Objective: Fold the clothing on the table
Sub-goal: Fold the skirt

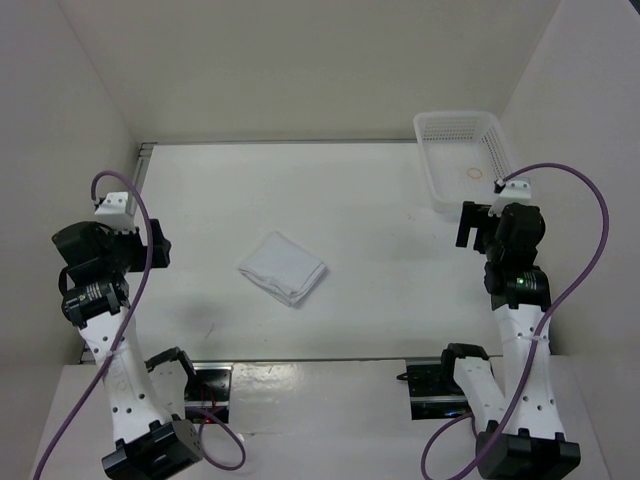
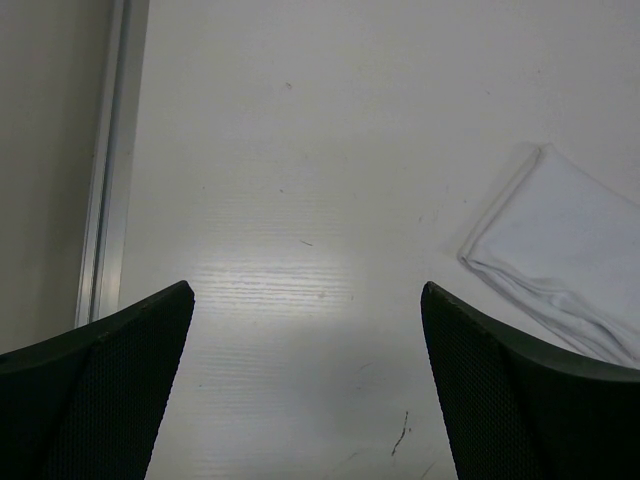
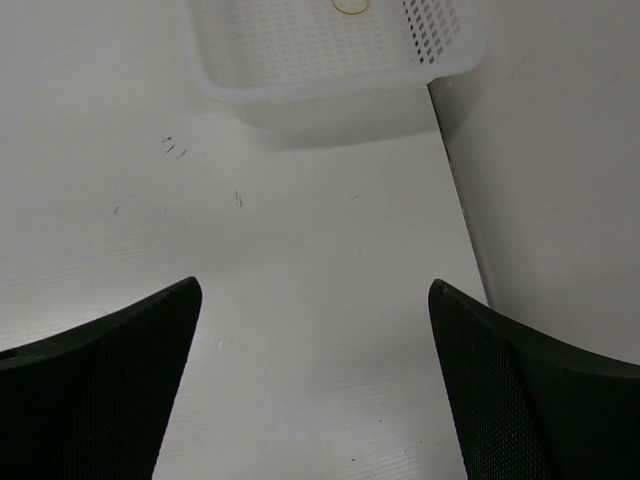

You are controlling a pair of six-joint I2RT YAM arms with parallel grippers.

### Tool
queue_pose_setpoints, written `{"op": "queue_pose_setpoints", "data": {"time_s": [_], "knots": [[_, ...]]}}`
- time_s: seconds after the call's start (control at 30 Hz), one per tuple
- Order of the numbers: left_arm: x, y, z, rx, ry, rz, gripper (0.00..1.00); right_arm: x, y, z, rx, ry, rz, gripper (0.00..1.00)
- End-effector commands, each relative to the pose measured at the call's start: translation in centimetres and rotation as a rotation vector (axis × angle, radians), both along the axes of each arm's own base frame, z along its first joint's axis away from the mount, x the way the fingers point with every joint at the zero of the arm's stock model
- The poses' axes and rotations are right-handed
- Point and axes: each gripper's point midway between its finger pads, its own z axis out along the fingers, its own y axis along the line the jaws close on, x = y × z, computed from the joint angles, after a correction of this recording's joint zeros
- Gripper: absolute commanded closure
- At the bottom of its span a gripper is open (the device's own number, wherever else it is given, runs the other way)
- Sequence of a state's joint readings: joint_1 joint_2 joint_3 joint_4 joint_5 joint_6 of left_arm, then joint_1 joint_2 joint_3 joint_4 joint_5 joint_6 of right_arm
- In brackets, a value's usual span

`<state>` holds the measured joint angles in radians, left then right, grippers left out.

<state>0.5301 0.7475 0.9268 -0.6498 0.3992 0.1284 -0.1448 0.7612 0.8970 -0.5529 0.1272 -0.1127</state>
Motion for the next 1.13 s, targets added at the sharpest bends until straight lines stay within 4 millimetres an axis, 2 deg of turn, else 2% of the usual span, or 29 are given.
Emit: {"op": "queue_pose_setpoints", "data": {"time_s": [0.0,0.97,1.1], "knots": [[0.39,-0.18,0.8,0.008,-0.039,-0.029,0.0,0.51,-0.72,1.86,-0.024,-0.076,-0.029,0.02],[0.42,-0.3,0.83,0.013,-0.041,-0.041,0.0,0.37,-0.7,2.1,-0.025,-0.086,-0.029,0.02],[0.31,-0.36,1.03,0.018,-0.049,-0.041,0.0,0.58,-0.1,1.63,-0.017,-0.067,0.01,0.02]]}}
